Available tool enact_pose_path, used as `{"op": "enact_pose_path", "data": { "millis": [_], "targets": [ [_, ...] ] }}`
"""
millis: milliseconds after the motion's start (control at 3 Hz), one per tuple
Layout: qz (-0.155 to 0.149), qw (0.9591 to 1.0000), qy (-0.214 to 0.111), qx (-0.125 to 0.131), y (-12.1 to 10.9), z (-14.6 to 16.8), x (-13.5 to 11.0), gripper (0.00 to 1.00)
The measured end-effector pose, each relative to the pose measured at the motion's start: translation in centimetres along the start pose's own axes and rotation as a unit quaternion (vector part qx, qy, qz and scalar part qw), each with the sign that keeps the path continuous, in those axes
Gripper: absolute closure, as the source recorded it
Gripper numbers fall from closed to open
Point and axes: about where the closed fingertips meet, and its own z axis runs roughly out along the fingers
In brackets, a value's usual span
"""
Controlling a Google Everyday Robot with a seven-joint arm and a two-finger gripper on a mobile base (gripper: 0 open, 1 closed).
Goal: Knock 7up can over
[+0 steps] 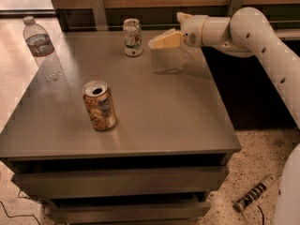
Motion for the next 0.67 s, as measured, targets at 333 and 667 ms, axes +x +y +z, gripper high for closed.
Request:
{"op": "enact_pose_path", "data": {
  "millis": [333, 667],
  "targets": [
    [0.000, 1.0000, 0.002, -0.007, 0.1, 0.6, 0.0, 0.00],
    [0.003, 0.9994, -0.006, -0.035, 0.0, 3.5, 0.4, 0.00]
  ]
}}
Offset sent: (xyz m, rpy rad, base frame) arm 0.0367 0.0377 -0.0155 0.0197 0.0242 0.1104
